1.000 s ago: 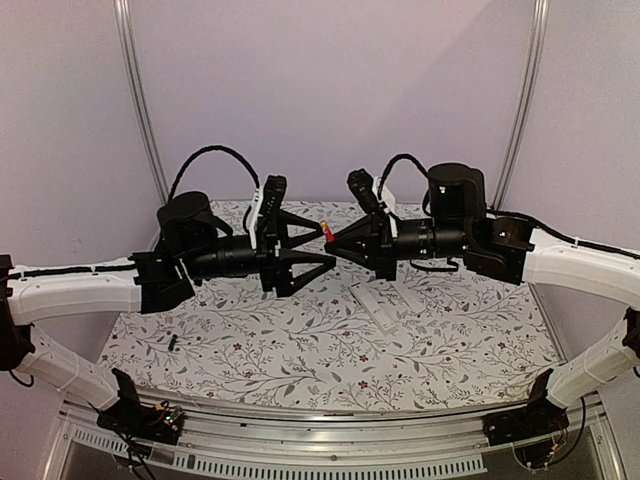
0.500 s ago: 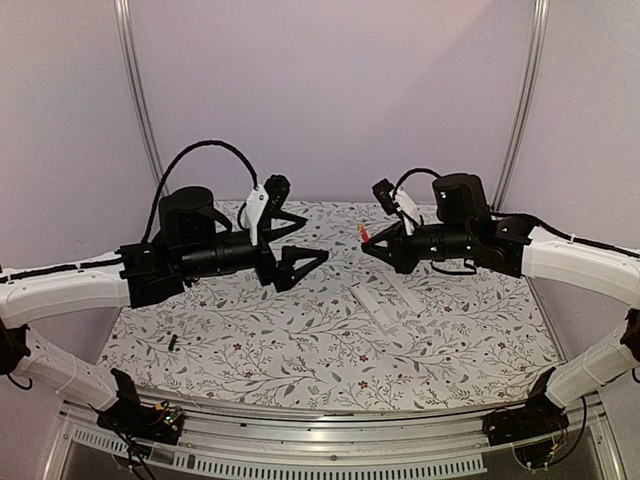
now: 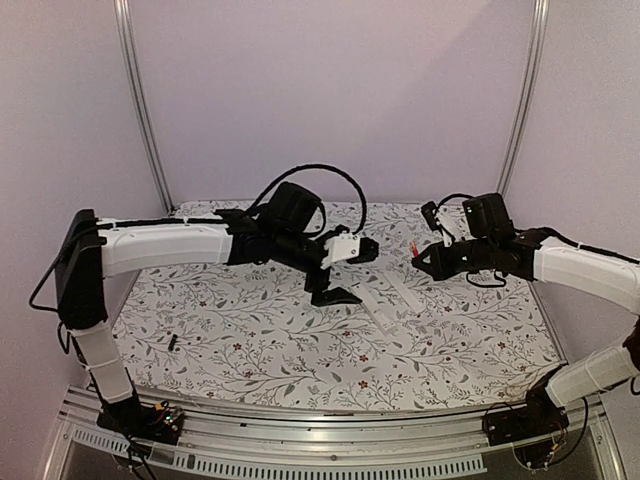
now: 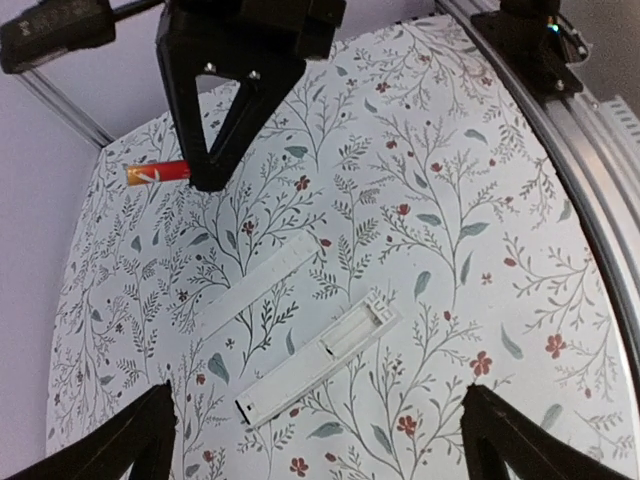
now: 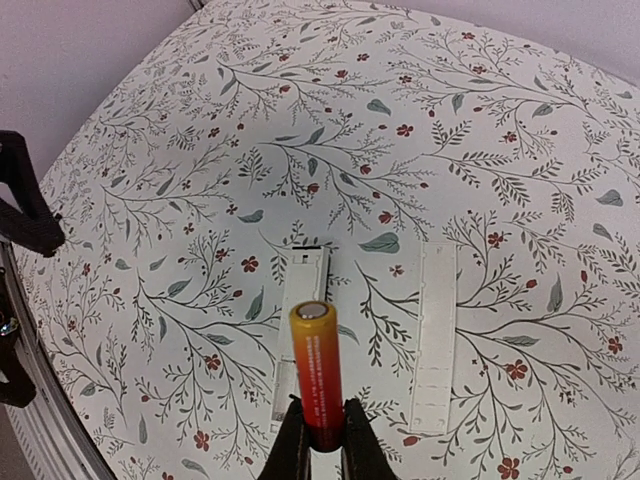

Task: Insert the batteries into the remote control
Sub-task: Move the remote control without the battery cover to the center of the board.

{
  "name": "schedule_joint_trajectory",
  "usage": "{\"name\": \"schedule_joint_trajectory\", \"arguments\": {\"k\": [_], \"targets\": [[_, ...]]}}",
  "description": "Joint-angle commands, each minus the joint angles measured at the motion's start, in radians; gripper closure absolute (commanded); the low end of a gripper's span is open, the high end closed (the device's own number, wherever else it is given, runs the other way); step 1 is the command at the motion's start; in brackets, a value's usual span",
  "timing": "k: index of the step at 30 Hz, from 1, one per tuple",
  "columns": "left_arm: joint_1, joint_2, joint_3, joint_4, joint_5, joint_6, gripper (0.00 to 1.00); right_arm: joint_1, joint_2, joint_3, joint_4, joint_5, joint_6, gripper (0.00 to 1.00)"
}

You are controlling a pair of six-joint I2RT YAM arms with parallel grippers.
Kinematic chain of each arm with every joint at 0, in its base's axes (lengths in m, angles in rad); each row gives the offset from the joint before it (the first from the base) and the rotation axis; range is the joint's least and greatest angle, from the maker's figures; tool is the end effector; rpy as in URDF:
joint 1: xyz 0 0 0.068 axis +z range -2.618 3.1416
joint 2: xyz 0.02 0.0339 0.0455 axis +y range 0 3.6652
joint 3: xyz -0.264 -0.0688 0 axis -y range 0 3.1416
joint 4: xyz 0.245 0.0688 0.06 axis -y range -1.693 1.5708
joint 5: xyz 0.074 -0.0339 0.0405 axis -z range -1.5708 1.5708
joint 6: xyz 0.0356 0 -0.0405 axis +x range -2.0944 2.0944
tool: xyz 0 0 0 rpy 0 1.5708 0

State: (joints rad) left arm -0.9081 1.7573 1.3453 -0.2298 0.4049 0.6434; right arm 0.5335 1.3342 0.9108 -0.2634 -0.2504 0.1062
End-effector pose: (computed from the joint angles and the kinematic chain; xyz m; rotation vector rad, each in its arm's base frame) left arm 0.2369 -0.3263 0.2659 1.7052 1.4147 -0.5942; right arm 0.2452 0.1551 0.2554 -0.6226 2.2223 0.6180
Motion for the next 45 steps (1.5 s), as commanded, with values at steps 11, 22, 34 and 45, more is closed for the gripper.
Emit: {"name": "schedule_joint_trajectory", "arguments": {"k": [11,22,34,45], "targets": [[0.082,0.622,0.699,-0.57,0.128,0.504,0.0,-0.027,-0.151,-0.039,-0.005,0.042,0.022,1.0],[0.087,0.683,0.595,-0.387,0.114,0.515,0.0,-0.032,-0.077,0.026,-0.031,0.048,0.021,1.0],[0.092,0.756,0.628,-0.392,0.065,0.48,0.22,-0.032,-0.014,0.122,-0.127,0.035,-0.012,1.0],[0.022,0.581,0.358,-0.415,0.011,0.349,0.41,-0.031,-0.064,0.14,-0.189,0.054,-0.048,1.0]]}}
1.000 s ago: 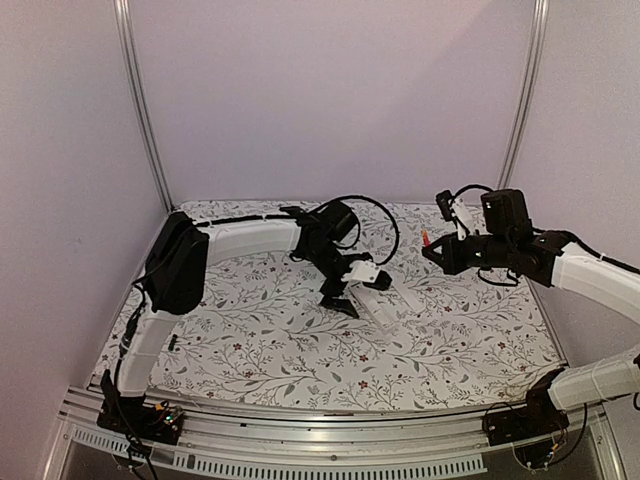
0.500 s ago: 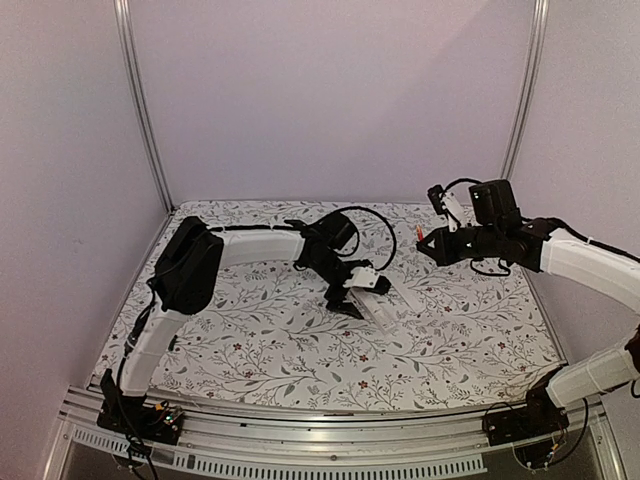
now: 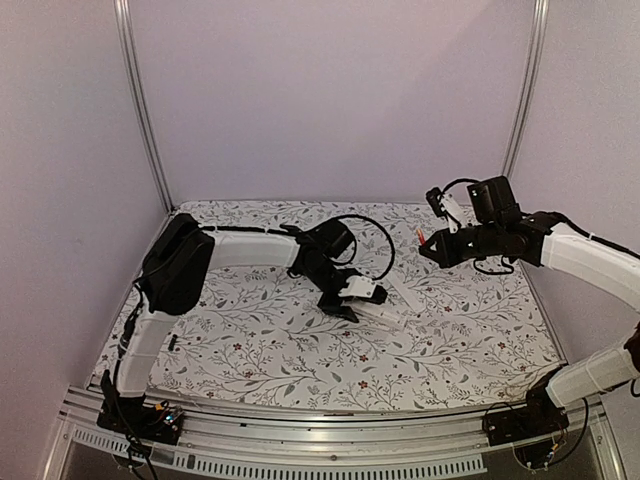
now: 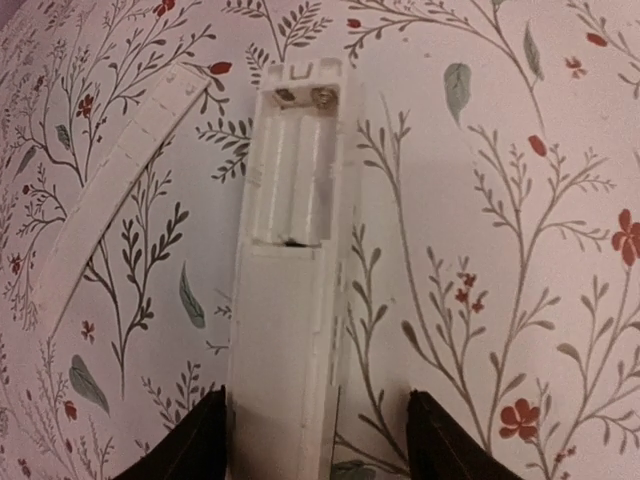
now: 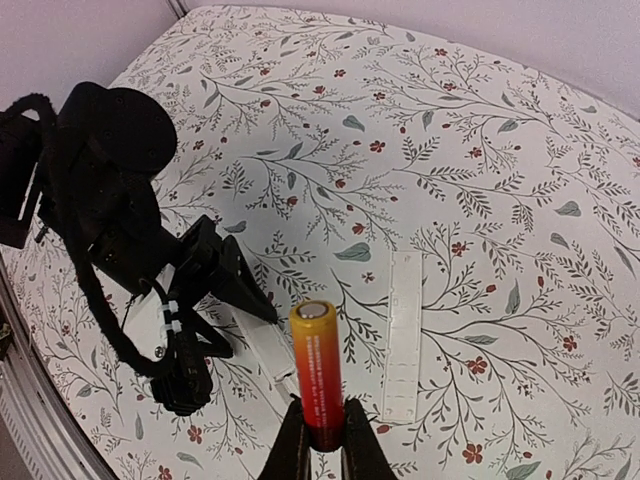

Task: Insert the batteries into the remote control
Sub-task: Move the remote control without the battery cover to the center of the board.

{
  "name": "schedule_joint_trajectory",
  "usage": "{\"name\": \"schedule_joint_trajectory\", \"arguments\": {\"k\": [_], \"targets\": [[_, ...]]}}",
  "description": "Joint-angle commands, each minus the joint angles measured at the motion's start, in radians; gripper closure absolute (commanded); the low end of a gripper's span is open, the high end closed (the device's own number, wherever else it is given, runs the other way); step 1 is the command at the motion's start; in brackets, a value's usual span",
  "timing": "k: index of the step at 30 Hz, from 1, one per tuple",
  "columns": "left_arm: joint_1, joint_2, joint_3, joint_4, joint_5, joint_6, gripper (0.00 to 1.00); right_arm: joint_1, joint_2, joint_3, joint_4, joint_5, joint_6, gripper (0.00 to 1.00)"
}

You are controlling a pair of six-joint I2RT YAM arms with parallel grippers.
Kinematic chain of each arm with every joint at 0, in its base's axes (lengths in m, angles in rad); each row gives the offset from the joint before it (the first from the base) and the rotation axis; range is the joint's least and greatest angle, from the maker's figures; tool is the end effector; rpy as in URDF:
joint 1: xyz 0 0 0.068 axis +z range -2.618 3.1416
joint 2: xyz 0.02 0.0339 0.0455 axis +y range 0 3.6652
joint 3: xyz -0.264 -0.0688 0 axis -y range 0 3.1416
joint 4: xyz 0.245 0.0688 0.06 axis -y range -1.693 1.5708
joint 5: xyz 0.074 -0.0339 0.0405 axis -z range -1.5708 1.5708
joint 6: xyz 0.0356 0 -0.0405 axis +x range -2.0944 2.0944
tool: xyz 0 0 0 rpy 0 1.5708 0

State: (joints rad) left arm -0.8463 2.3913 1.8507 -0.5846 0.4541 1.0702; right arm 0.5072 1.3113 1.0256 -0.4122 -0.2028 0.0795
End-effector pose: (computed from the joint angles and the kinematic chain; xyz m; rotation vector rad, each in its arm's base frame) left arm 0.3195 -0.3846 0.1232 2.2079 1.3850 -0.5317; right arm 0.2480 0.1460 0.2872 -0.5965 2.2308 0.5358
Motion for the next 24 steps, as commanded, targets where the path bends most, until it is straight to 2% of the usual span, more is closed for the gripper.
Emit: {"name": "schedule_joint_trajectory", "arguments": {"k": [1,6,9,16,24], "targets": [[-0.047,-0.085,-0.191,-0.032,-0.04,-0.092,0.41,-0.005,-0.047,0.022,-0.044,0.001,-0.023,1.0],[-0.077,-0.232,-0.426,0.208,-0.068,-0.168,0.51,-0.006,-0.064,-0.011,-0.042,-0.014,-0.011,1.0],[-0.082,-0.265,-0.481,0.297,-0.118,-0.226,0.56,-0.006,-0.071,-0.022,-0.04,-0.009,0.0,1.0],[-0.093,-0.3,-0.541,0.288,-0.15,-0.27,0.58,-0.005,-0.092,-0.035,-0.037,-0.002,0.026,1.0],[-0.091,-0.434,-0.727,0.312,-0.239,-0.373,0.59,-0.006,-0.039,-0.047,-0.026,-0.071,0.02,1.0]]}}
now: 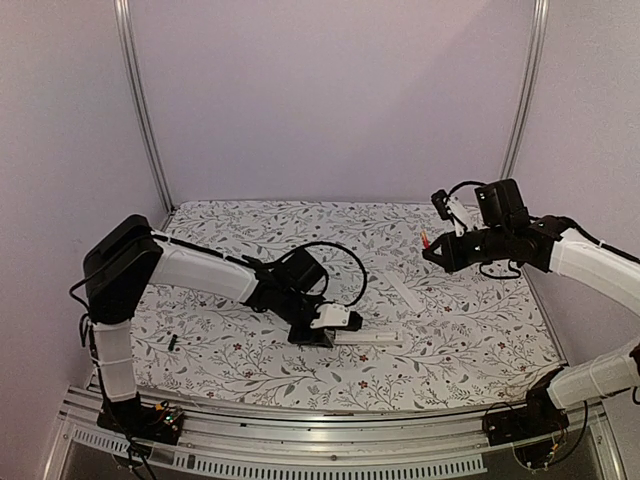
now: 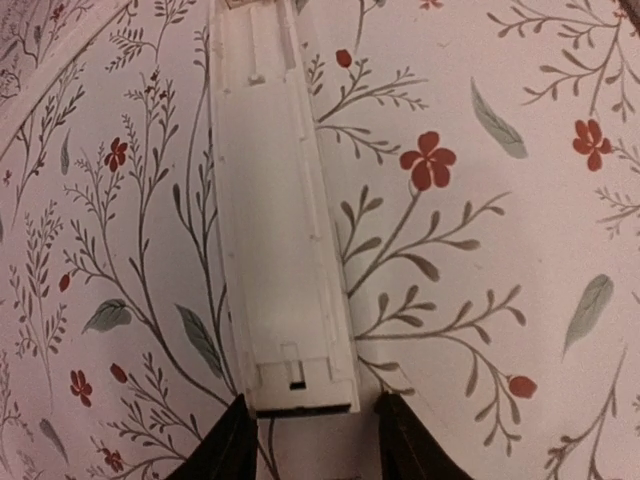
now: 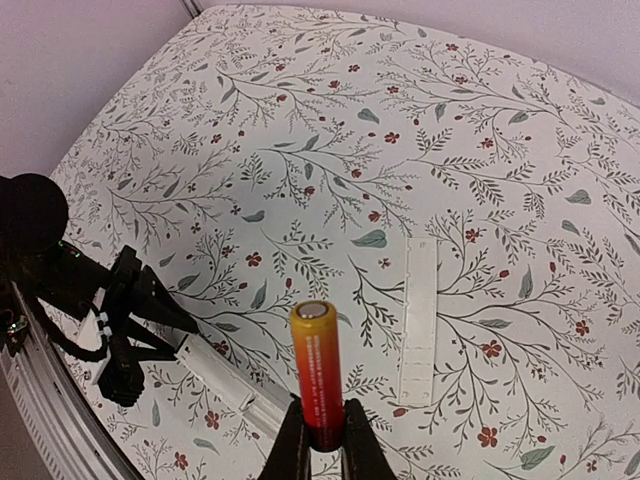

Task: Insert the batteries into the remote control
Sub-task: Move the remote control without the battery cover to the center of the board, then pass from the right arm to the left

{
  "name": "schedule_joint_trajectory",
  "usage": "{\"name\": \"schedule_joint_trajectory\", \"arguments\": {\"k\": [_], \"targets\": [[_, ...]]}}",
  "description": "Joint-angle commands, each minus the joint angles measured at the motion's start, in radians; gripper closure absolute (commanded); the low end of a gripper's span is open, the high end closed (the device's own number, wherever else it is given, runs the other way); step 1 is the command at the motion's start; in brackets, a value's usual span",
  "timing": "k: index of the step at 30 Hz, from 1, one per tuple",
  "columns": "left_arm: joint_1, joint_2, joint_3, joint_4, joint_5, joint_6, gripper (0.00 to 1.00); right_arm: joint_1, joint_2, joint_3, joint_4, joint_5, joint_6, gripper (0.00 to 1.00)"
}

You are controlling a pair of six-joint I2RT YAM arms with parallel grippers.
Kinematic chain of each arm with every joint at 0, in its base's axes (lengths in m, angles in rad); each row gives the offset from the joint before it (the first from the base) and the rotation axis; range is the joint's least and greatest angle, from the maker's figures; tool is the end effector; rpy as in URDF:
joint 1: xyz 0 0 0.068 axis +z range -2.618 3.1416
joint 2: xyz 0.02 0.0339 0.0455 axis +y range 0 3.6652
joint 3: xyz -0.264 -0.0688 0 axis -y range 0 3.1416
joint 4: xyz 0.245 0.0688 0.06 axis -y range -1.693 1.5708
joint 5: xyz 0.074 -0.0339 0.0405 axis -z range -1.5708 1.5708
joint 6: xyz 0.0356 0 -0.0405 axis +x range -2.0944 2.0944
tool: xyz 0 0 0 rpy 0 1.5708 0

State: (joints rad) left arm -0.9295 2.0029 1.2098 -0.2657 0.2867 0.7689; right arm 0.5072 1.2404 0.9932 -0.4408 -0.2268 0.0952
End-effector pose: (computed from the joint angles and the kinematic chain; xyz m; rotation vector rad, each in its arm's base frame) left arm 0.2301 -0.3251 0.1265 2.0341 1.6578 -0.4323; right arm 0.2326 0.1384 0.2924 -0.5915 2.2255 0.5724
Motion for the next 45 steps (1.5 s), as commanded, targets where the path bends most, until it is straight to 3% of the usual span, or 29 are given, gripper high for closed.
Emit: {"name": "schedule_joint_trajectory", "arguments": {"k": [1,5,11,14,17,21,25,28,36,45], "targets": [[-0.008,-0.06,-0.11,0.01,-0.079,-0.088,0.59,-0.006,0.044,-0.01,0.004,-0.06,0.003,1.0],[-0.008,-0.131,-0.217,0.104,-0.094,-0.13,0.57,0.006,0.099,0.006,0.029,-0.121,-0.009,1.0],[-0.005,-0.273,-0.302,0.24,-0.091,-0.21,0.31,0.079,0.129,0.029,0.041,-0.154,-0.081,1.0],[0.007,-0.388,-0.34,0.369,-0.035,-0.332,0.23,0.138,0.157,0.056,0.008,-0.156,-0.158,1.0],[0.02,-0.468,-0.385,0.552,0.065,-0.546,0.22,0.191,0.157,0.058,0.021,-0.194,-0.22,1.0],[0.022,-0.493,-0.438,0.846,0.185,-0.891,0.32,0.255,0.134,0.067,0.061,-0.228,-0.266,1.0],[0.021,-0.46,-0.439,1.006,0.235,-1.078,0.43,0.308,0.134,0.086,0.075,-0.208,-0.304,1.0],[0.009,-0.448,-0.422,1.032,0.272,-1.096,0.43,0.323,0.137,0.094,0.085,-0.213,-0.315,1.0],[0.002,-0.416,-0.385,1.011,0.264,-1.103,0.66,0.35,0.139,0.109,0.085,-0.21,-0.337,1.0],[-0.007,-0.391,-0.35,0.991,0.258,-1.093,0.75,0.358,0.128,0.105,0.098,-0.224,-0.345,1.0]]}}
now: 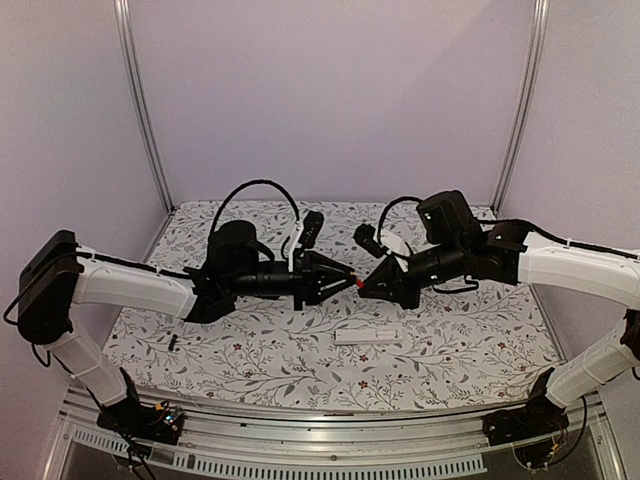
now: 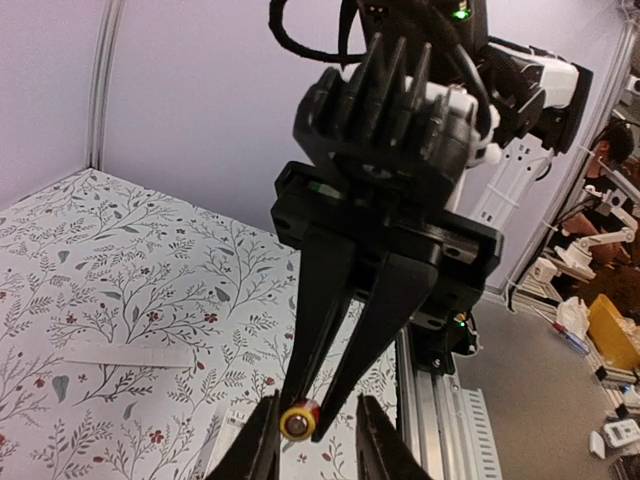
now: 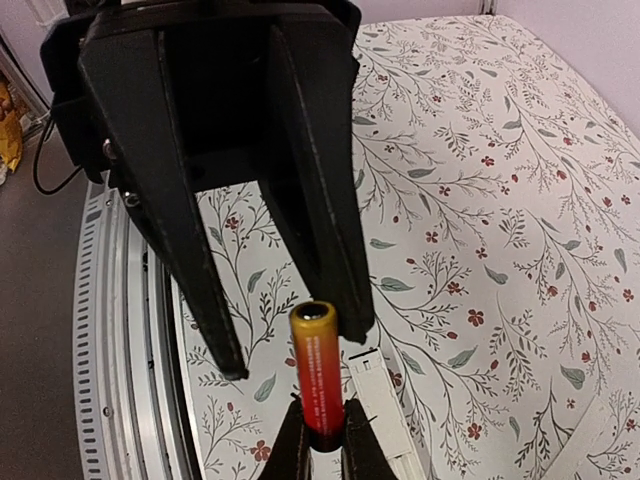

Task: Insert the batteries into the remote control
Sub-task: Pass from the right arm to the left

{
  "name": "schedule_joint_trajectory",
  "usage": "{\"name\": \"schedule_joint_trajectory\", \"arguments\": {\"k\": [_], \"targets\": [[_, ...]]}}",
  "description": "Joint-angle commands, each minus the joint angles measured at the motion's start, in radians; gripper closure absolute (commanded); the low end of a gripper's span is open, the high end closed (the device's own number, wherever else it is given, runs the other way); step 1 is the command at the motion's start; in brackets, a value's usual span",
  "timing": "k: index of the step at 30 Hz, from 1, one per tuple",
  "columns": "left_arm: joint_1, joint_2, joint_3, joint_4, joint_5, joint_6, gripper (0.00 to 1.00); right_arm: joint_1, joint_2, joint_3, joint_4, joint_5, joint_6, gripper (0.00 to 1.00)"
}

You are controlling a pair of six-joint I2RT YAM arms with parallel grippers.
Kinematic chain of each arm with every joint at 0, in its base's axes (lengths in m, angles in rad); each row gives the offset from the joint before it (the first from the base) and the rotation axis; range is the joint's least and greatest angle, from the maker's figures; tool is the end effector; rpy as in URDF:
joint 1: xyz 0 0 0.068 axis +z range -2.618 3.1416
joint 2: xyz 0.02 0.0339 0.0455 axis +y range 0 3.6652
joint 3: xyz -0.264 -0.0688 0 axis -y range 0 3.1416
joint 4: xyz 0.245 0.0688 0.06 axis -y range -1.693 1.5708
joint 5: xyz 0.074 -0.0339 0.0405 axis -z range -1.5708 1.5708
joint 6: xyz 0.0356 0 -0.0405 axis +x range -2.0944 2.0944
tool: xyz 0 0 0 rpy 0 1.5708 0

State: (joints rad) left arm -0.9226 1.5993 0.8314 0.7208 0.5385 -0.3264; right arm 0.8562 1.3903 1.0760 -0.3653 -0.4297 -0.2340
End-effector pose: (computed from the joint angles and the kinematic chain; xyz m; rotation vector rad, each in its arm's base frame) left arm 0.1967 -0.2899 0.2454 0.9502 1.5309 -1.3620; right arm 0.1899 0.2415 0.2877 -1.3930 1.8363 0.8114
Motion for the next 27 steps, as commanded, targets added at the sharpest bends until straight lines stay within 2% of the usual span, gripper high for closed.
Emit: {"name": "schedule_joint_trajectory", "arguments": {"k": [1,6,12,13,15,17,22,24,27], "targets": [[-0.014,0.013,0.031,0.0,0.005,0.008,0.78,0.009,-0.024,0.018,0.028,-0.029,-0.016,1.0],[-0.02,0.026,0.054,-0.039,0.016,0.028,1.0,0.009,-0.031,0.003,0.038,-0.032,-0.011,1.0],[-0.027,0.01,0.05,-0.046,0.025,0.026,1.0,0.01,-0.057,-0.01,0.06,-0.021,-0.002,1.0],[-0.028,0.0,0.044,-0.037,0.012,0.021,1.0,0.009,-0.062,-0.011,0.067,-0.012,0.003,0.96],[-0.032,-0.031,0.022,0.017,-0.019,0.01,1.0,0.009,-0.079,-0.012,0.091,0.006,0.025,0.7],[-0.04,-0.071,-0.006,0.106,-0.053,0.012,1.0,0.009,-0.112,-0.025,0.13,0.009,0.051,0.52],[-0.062,-0.139,-0.06,0.375,-0.14,0.012,1.0,0.006,-0.243,-0.107,0.361,-0.024,0.145,0.17],[-0.067,-0.137,-0.082,0.502,-0.177,-0.002,1.0,0.005,-0.295,-0.16,0.505,-0.041,0.235,0.11],[-0.073,-0.113,-0.087,0.642,-0.212,-0.03,1.0,0.004,-0.325,-0.211,0.707,-0.078,0.382,0.11]]}}
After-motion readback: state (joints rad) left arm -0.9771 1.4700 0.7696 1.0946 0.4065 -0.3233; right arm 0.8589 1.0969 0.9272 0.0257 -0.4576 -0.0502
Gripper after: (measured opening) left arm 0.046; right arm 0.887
